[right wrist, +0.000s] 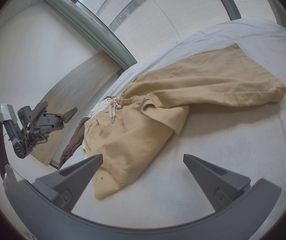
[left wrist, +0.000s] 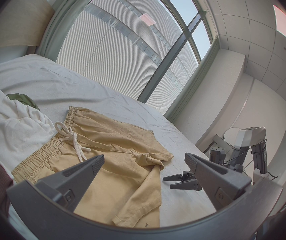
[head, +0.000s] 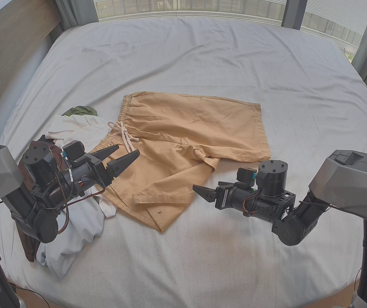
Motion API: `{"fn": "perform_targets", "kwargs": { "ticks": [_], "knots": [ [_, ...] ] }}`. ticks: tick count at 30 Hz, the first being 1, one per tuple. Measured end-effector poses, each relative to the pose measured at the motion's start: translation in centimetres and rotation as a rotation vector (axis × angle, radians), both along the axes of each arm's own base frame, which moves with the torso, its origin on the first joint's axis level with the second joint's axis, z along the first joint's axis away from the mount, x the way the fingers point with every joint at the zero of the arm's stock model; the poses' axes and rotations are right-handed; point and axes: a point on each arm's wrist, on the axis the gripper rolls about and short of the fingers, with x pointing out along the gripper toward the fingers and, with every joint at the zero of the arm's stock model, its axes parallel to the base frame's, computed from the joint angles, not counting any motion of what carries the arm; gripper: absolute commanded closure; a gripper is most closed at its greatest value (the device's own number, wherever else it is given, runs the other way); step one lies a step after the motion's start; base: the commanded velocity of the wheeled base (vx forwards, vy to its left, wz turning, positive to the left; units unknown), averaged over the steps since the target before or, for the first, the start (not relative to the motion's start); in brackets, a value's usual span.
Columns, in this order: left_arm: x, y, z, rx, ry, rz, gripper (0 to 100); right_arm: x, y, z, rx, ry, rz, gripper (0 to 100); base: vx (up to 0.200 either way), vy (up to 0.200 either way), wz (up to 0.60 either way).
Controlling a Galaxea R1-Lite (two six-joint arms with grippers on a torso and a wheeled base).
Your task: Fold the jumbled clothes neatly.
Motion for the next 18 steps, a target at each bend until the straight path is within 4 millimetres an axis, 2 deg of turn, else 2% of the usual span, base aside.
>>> {"fn": "perform_targets", "kwargs": {
  "ticks": [9,18],
  "knots": [
    [0.0,0.0,0.0,0.000,-0.001,0.002,0,1.3,1.0,-1.5,0.006,-0.012,0.000,0,0.000,0.000,0.00],
    [0.0,0.1,0.0,0.001,-0.001,0.002,0,3.3,0.4,-0.7,0.035,-0.087,-0.093,0,0.000,0.000,0.00]
  ]
}}
